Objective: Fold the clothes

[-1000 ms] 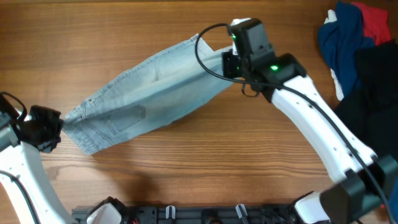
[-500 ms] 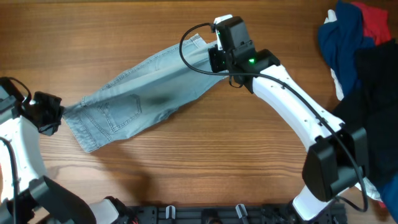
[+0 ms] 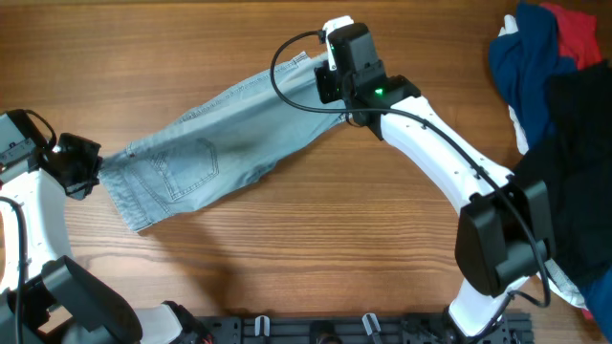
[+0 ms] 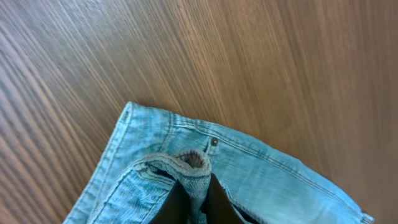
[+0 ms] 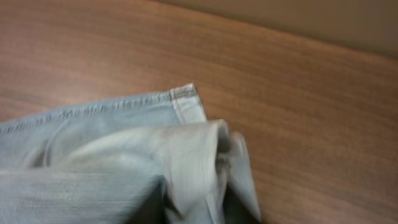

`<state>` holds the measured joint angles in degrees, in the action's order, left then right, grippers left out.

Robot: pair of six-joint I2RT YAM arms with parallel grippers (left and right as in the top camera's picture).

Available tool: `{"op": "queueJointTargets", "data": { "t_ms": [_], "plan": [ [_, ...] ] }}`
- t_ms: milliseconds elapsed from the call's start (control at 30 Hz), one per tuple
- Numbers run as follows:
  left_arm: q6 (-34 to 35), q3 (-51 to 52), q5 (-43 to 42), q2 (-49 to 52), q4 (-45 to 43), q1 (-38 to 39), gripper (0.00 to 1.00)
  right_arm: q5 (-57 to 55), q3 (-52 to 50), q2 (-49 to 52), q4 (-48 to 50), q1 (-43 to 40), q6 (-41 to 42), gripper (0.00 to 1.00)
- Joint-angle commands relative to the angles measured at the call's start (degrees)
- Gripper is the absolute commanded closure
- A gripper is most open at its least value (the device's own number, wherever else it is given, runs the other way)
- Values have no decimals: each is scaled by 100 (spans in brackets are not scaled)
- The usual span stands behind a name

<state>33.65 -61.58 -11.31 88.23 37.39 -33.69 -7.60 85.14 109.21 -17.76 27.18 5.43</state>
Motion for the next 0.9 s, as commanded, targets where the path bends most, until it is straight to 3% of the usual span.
{"op": "queueJointTargets", "data": {
  "t_ms": [0, 33, 100, 167, 200, 533, 867],
  "plan": [
    [24, -107, 391, 28, 55, -26, 57, -68, 160, 160, 192, -125, -72, 14],
    [24, -105, 415, 28, 74, -26, 48, -68, 160, 160, 208, -125, -72, 11],
    [24, -105, 476, 28, 125, -26, 41, -70, 160, 160, 225, -127, -72, 0],
    [24, -105, 629, 28, 210, -26, 26, -68, 160, 160, 179, -133, -72, 0],
    [24, -105, 697, 28, 229, -26, 25, -70, 160, 160, 133, -133, -72, 0],
    [24, -105, 697, 28, 494, 52, 26, -33, 146, 162, -743, -140, 205, 0],
    [20, 46, 782, 42, 723, 682, 25, 1375, 142, 542, -1567, -343, 807, 0]
  ]
}}
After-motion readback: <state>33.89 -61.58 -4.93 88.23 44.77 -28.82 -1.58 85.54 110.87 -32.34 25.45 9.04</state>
